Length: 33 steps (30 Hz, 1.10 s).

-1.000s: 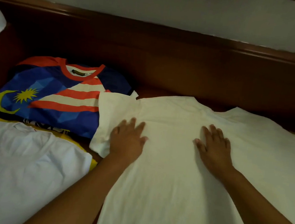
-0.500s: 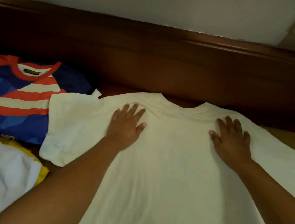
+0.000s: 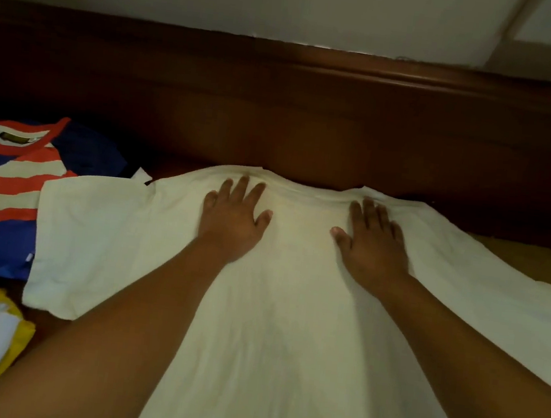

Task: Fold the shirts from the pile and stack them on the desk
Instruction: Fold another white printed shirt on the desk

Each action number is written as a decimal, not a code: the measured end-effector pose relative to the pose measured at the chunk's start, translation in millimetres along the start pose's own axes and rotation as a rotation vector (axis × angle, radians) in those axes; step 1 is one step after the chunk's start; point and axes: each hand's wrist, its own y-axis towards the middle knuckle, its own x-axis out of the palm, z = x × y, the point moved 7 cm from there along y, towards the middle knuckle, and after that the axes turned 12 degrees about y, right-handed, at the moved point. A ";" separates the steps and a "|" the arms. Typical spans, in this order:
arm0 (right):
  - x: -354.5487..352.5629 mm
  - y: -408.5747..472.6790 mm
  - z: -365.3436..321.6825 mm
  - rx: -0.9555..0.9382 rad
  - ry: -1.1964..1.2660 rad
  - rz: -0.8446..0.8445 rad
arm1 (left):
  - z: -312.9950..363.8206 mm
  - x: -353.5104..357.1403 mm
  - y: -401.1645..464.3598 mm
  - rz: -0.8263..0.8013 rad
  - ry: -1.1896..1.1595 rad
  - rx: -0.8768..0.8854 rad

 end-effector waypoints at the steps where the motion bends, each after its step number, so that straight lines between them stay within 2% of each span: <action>1: -1.1 0.4 -0.2 0.011 0.015 -0.012 | -1.4 -2.5 1.6 -0.010 -0.009 -0.001; 6: -6.7 -67.5 -12.1 0.029 0.162 0.035 | 7.2 -18.9 -62.0 0.079 -0.115 -0.034; 10: 37.6 -145.8 -26.4 -0.026 0.173 -0.059 | 24.2 6.8 -145.6 -0.001 -0.130 0.043; 14: 43.0 -146.3 -6.2 0.042 0.114 0.071 | -14.7 31.2 -150.7 0.027 -0.057 -0.020; 18: 42.9 -169.1 -14.0 0.158 0.159 0.074 | -46.6 32.5 -176.2 -0.001 -0.069 -0.099; 21: 65.3 -229.7 -69.9 -0.029 0.193 0.018 | -17.7 27.0 -248.0 0.075 -0.126 0.014; 23: 90.2 -269.3 -86.2 -0.125 0.113 -0.099 | -6.7 40.4 -295.8 0.026 -0.090 0.136; 24: 93.0 -280.2 -82.4 -0.120 0.087 -0.104 | -14.2 45.8 -307.8 0.018 -0.073 0.145; 26: 85.8 -291.4 -56.8 -0.011 0.085 0.012 | -46.8 52.9 -314.5 0.042 -0.079 0.060; 28: 76.4 -303.9 -27.6 0.136 0.100 0.024 | -82.3 56.3 -319.0 0.043 -0.053 -0.045; 30: 64.5 -325.8 -19.9 0.162 0.196 0.039 | -105.0 55.3 -334.3 0.039 -0.084 -0.130; 33: 43.3 -383.2 -11.3 0.186 0.366 0.231 | -120.8 45.4 -385.2 0.088 -0.203 -0.256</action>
